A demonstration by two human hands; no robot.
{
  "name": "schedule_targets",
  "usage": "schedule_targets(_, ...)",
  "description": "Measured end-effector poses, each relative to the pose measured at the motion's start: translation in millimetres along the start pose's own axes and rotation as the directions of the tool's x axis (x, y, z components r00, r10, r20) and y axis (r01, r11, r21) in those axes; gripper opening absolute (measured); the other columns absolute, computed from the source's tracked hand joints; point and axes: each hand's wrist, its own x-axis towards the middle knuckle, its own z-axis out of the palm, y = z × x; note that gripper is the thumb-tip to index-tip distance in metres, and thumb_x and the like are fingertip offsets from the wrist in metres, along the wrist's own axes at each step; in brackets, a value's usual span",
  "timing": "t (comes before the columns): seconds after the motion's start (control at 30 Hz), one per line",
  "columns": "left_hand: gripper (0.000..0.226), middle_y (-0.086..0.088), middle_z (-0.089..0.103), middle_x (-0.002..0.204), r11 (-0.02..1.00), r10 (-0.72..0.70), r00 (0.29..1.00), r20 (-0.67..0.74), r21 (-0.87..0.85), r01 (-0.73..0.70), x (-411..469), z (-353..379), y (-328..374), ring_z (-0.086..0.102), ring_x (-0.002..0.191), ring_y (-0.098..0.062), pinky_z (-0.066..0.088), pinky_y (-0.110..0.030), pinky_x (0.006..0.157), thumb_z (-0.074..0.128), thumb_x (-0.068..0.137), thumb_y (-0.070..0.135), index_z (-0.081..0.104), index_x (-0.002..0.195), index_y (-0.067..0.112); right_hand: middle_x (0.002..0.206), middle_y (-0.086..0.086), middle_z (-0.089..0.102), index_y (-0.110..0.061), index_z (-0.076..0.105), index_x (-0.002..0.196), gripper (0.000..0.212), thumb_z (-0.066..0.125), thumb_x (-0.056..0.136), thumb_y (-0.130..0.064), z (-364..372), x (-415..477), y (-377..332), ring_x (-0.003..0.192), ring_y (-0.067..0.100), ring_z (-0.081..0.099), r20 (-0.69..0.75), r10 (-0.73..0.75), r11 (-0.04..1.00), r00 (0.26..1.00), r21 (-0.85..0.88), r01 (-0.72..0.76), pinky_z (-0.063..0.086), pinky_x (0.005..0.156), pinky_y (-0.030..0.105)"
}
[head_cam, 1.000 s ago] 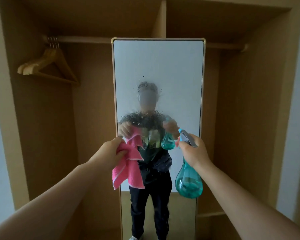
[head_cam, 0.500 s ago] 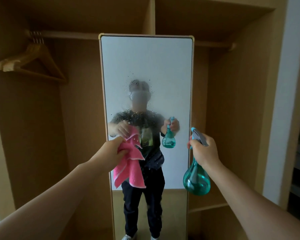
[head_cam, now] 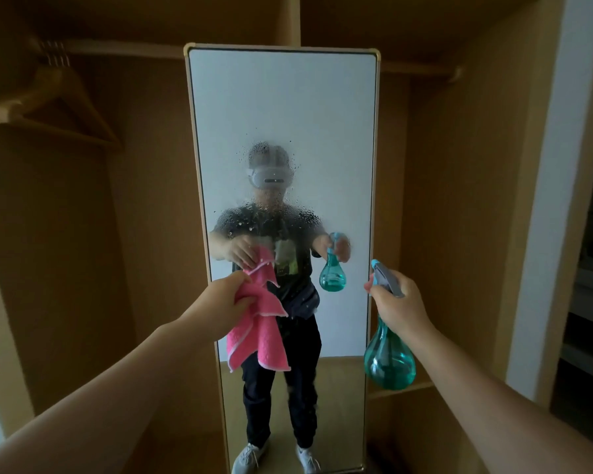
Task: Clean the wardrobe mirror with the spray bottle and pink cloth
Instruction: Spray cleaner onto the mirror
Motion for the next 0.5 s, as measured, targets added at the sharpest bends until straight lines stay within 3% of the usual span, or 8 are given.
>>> schedule_targets(0.13, 0.012, 0.018, 0.062, 0.083, 1.0, -0.014, 1.0, 0.019, -0.009, 0.014, -7.5, 4.6, -5.6, 0.06, 0.072, 0.003, 0.043, -0.007, 0.052, 0.056, 0.095, 0.016, 0.056, 0.092, 0.028, 0.095, 0.009, 0.065, -0.021, 0.063, 0.102, 0.011, 0.057, 0.093, -0.025, 5.6, -1.9, 14.3, 0.071, 0.01, 0.058, -0.009, 0.035, 0.998, 0.999, -0.049, -0.035, 0.04, 0.051, 0.014)
schedule_targets(0.3, 0.02, 0.02, 0.062, 0.083, 0.999, -0.027, 0.999, 0.043, -0.03, 0.029, -17.2, 11.9, -11.3, 0.059, 0.073, 0.005, 0.043, -0.007, 0.054, 0.056, 0.095, 0.016, 0.054, 0.088, 0.035, 0.088, 0.003, 0.062, -0.025, 0.062, 0.1, 0.009, 0.059, 0.092, -0.028, 10.3, -8.0, 29.0, 0.07, 0.012, 0.058, -0.01, 0.071, 0.994, 0.997, -0.08, -0.072, 0.039, 0.047, 0.011)
schedule_targets(0.5, 0.019, 0.02, 0.062, 0.083, 0.998, -0.041, 0.998, 0.055, -0.048, 0.043, -23.1, 14.1, -16.2, 0.059, 0.073, 0.004, 0.043, -0.008, 0.054, 0.055, 0.095, 0.015, 0.055, 0.089, 0.033, 0.086, 0.003, 0.063, -0.024, 0.061, 0.098, 0.006, 0.059, 0.092, -0.025, 9.3, -11.4, 34.8, 0.073, 0.014, 0.059, -0.028, 0.089, 0.994, 0.996, -0.067, -0.09, 0.039, 0.054, 0.02)
